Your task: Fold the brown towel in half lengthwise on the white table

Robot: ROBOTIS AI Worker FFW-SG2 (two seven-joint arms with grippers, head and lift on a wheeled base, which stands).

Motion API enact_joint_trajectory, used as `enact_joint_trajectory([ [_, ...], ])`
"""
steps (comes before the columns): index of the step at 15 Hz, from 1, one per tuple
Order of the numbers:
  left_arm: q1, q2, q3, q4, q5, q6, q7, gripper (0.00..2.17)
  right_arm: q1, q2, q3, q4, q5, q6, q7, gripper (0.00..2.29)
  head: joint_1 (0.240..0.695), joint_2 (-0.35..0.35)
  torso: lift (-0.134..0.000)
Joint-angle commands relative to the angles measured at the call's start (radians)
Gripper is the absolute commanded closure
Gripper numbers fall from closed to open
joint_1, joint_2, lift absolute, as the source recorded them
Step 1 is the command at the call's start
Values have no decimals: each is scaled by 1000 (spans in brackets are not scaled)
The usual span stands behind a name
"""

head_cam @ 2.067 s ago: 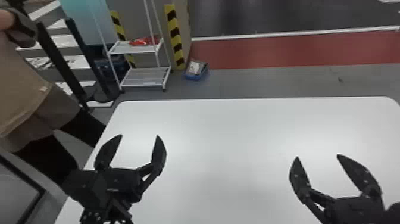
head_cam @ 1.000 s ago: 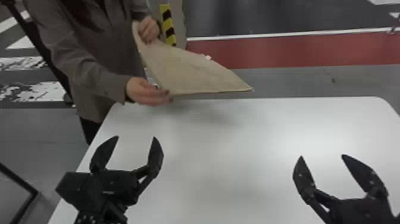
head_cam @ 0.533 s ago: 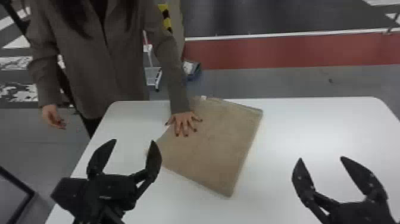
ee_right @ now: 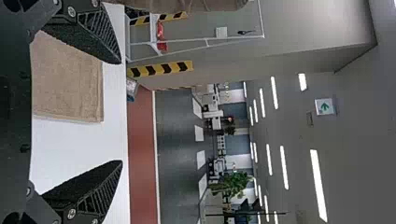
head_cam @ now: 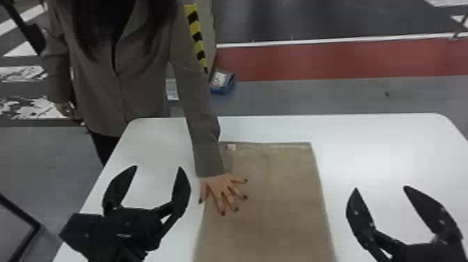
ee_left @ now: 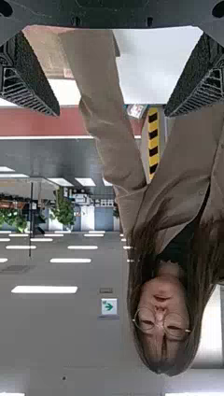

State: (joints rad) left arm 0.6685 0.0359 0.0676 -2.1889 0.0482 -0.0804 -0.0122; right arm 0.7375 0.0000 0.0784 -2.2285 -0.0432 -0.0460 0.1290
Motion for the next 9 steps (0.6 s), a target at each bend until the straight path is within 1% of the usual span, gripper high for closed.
enact_joint_trajectory([
  [1, 2, -5, -12, 1, -17, 0, 3, 43, 2, 1, -2, 1, -9, -1, 6, 127, 695, 144, -57],
  [9, -12, -4, -20, 18, -22, 3, 3, 43, -12, 1, -2, 20, -7, -4, 12, 130, 695, 132, -57],
])
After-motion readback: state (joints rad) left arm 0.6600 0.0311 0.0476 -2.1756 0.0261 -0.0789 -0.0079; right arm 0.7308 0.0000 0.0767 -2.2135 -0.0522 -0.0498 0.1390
